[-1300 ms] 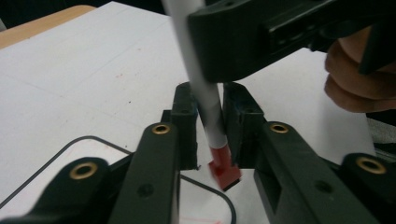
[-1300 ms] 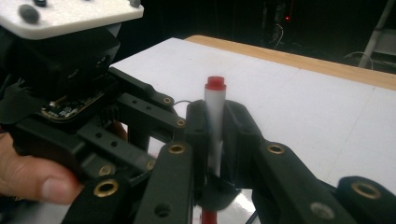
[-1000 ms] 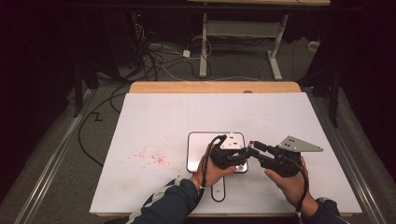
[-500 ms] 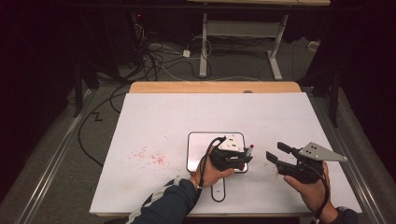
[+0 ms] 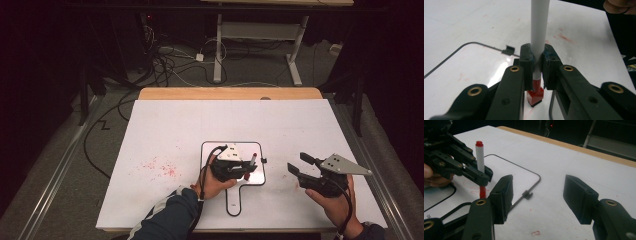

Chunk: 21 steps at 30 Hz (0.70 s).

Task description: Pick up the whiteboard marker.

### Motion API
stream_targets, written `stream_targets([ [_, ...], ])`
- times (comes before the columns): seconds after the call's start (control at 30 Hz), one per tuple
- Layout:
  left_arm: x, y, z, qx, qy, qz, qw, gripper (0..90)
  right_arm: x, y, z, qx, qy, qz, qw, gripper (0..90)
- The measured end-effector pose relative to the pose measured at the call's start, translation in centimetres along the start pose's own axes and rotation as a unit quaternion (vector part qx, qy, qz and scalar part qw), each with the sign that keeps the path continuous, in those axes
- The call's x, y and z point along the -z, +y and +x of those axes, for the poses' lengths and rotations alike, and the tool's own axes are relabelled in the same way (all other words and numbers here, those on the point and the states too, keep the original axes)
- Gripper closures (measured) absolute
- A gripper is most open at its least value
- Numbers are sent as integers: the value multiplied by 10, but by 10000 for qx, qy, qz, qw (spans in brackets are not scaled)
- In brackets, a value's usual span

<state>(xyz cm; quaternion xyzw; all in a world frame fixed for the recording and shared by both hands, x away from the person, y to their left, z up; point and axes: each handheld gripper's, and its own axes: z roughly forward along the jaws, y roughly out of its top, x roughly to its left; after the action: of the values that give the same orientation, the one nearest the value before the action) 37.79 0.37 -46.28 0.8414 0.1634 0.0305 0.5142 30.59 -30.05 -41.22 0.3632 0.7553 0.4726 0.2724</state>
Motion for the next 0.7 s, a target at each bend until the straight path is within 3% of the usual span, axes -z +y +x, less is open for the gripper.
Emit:
stream_targets([
  [0.1, 9, -6, 3, 70, -7, -58, 10000, 789, -1, 0, 2, 61, 13, 17, 10000, 421],
  [0.53, 68, -40, 11, -145, 335, -72, 9993, 789, -6, 3, 11, 413, 113, -16, 9991, 410],
  [0.6, 82, -49, 14, -102, 352, -142, 9992, 789, -6, 3, 13, 479, 138, 10, 9988, 410],
  [0.7, 89, -53, 15, -165, 409, -118, 9990, 789, -7, 3, 16, 617, 175, 10, 9979, 408],
])
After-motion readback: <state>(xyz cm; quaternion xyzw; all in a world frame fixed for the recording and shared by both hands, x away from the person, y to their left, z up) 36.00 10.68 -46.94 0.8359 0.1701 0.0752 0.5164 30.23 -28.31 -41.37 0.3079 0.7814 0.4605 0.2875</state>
